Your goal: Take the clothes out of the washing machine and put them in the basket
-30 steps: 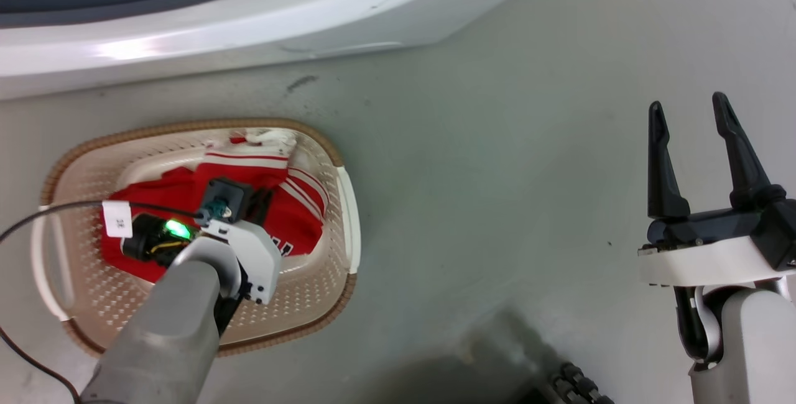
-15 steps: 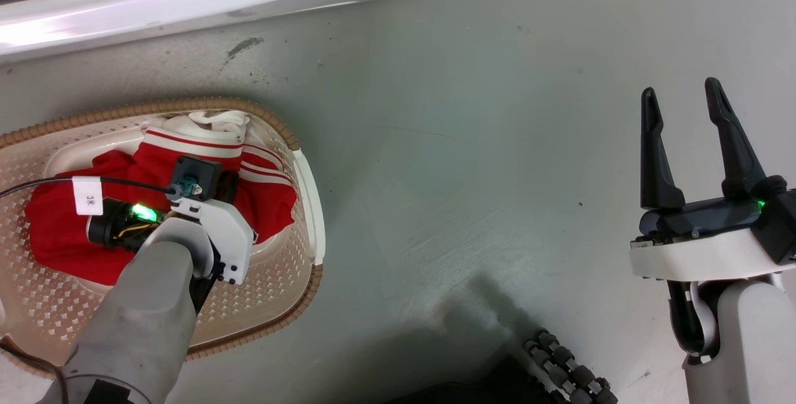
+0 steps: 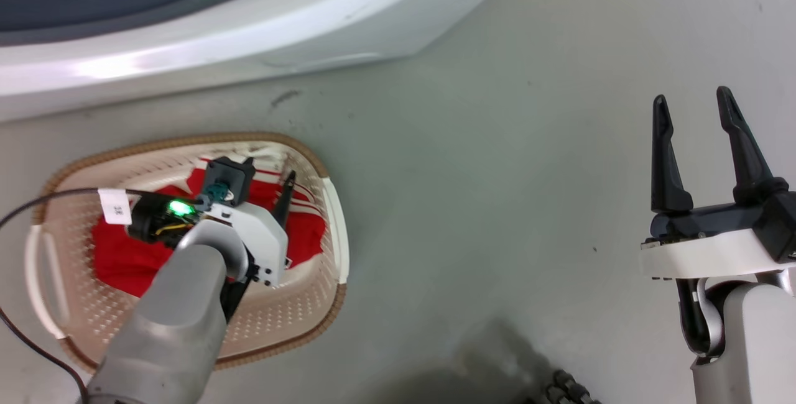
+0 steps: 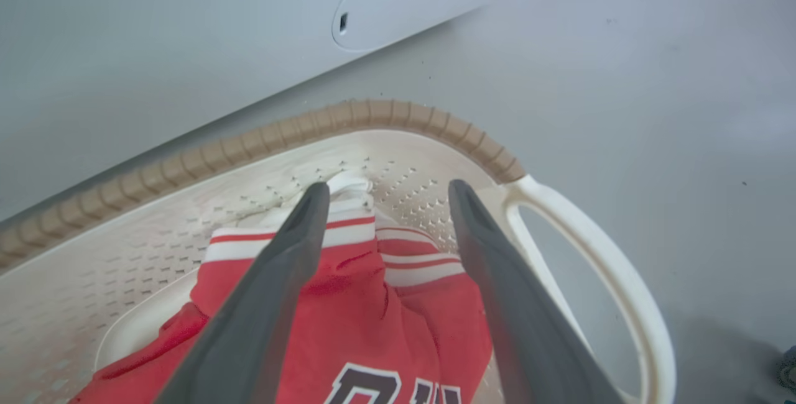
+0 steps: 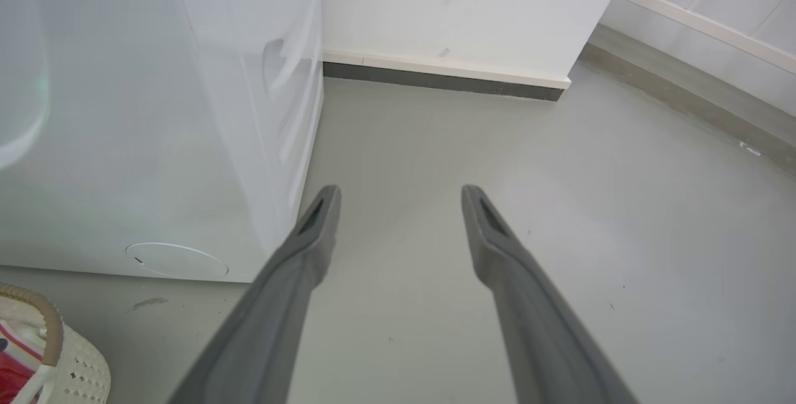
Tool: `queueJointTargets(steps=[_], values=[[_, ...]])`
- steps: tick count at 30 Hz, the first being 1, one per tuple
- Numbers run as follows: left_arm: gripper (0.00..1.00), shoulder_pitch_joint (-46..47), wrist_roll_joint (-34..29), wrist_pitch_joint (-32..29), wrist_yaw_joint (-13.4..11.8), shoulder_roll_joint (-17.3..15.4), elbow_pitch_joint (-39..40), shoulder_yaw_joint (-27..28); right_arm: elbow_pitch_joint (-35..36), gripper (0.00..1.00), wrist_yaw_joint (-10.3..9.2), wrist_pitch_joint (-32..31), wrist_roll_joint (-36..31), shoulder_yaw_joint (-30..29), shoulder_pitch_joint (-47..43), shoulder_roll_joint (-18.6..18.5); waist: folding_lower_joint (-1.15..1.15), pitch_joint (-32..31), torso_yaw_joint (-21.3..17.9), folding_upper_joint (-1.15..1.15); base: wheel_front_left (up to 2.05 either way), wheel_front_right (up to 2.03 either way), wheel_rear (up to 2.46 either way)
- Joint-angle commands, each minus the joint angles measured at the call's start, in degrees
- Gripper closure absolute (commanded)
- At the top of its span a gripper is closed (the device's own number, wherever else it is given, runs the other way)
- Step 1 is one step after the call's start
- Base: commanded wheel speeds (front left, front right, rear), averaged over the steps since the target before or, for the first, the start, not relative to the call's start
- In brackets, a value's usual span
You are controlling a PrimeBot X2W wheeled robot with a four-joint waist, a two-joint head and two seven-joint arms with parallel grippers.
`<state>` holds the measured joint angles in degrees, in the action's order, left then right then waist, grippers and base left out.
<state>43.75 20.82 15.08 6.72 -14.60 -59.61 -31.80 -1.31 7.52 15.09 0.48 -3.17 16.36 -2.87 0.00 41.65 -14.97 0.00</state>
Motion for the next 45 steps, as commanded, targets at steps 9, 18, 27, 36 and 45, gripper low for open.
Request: queueJointTargets(steps=[9,18,27,36,45], values=[[0.00,-7.99,-1.13,0.13,-1.49,0.59,14.06,7.09,-1.99,0.00,-0.05,0.11,-3.82,-2.57,-2.64,-0.03,0.00,-15.36,6.99,0.00,0.00,0.00,0.00],[0.00,-17.05,-4.77,0.14,-3.35,0.30,29.85,16.76,-2.98,0.00,-0.05,0.11,-5.66,-4.35,-5.49,-0.03,0.00,-25.12,11.57,0.00,0.00,0.00,0.00],[0.00,-29.54,-9.22,0.14,-5.77,2.18,43.32,24.76,-3.43,0.00,-0.06,0.11,-6.04,-4.48,-10.02,-0.03,0.00,-32.49,14.18,0.00,0.00,0.00,0.00],[0.00,-41.85,-12.29,0.14,-7.16,6.62,51.49,30.06,-3.50,0.00,-0.06,0.11,-5.34,-3.99,-15.32,-0.02,0.00,-38.26,15.01,0.00,0.00,0.00,0.00],[0.00,-47.56,-16.44,0.14,-6.23,8.88,53.80,30.79,-3.38,0.00,-0.05,0.11,-4.33,-2.30,-18.81,-0.02,0.00,-41.07,14.55,0.00,0.00,0.00,0.00]])
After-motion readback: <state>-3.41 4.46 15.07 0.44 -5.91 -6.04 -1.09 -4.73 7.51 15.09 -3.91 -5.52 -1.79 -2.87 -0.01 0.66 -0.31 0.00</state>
